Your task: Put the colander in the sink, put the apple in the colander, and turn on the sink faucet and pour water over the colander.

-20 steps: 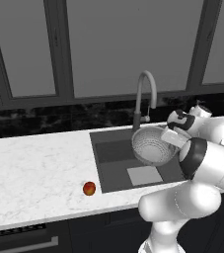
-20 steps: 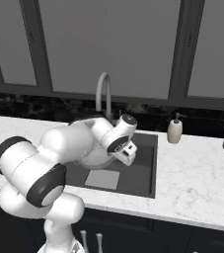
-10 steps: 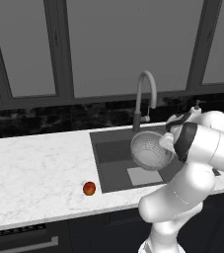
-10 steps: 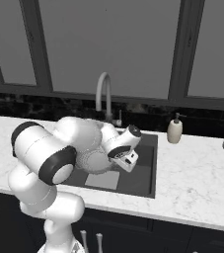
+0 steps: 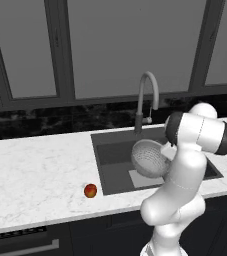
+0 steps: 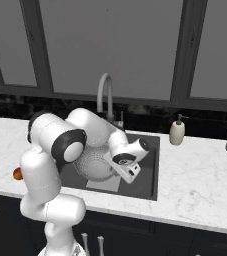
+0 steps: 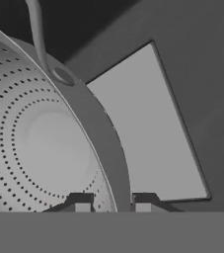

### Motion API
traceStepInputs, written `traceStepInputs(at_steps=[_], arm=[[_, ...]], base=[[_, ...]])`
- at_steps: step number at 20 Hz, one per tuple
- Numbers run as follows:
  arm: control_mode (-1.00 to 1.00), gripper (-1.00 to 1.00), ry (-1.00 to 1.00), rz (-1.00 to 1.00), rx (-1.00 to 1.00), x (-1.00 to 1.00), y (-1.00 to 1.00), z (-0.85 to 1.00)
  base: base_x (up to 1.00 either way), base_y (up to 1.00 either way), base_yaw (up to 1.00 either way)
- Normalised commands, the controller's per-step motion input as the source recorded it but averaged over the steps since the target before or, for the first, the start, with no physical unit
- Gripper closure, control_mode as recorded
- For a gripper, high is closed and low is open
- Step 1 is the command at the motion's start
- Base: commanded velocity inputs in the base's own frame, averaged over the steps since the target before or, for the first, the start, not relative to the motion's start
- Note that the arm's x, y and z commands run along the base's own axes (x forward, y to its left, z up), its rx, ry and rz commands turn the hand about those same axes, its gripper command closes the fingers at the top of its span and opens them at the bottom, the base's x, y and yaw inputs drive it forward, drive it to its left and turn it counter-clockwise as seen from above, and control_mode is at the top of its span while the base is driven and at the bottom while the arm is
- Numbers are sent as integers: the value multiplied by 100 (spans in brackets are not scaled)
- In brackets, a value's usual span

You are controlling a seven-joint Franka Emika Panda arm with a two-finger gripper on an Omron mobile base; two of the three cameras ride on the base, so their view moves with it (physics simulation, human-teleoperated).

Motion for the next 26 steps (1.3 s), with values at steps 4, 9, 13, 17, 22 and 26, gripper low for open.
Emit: traceStepInputs(at_steps=[4,9,13,17,22,26], arm=[[-100,100,20,4,8,4,0,-27],[-100,100,19,3,0,17,0,-19],[-100,100,4,2,0,15,0,-29],[-100,100,0,0,-1,21,0,-30],[-100,100,0,0,-10,19,0,-36],[-100,100,0,0,-13,25,-3,-24]], base=[[0,0,0],[0,0,0],[0,0,0],[0,0,0],[0,0,0],[0,0,0]])
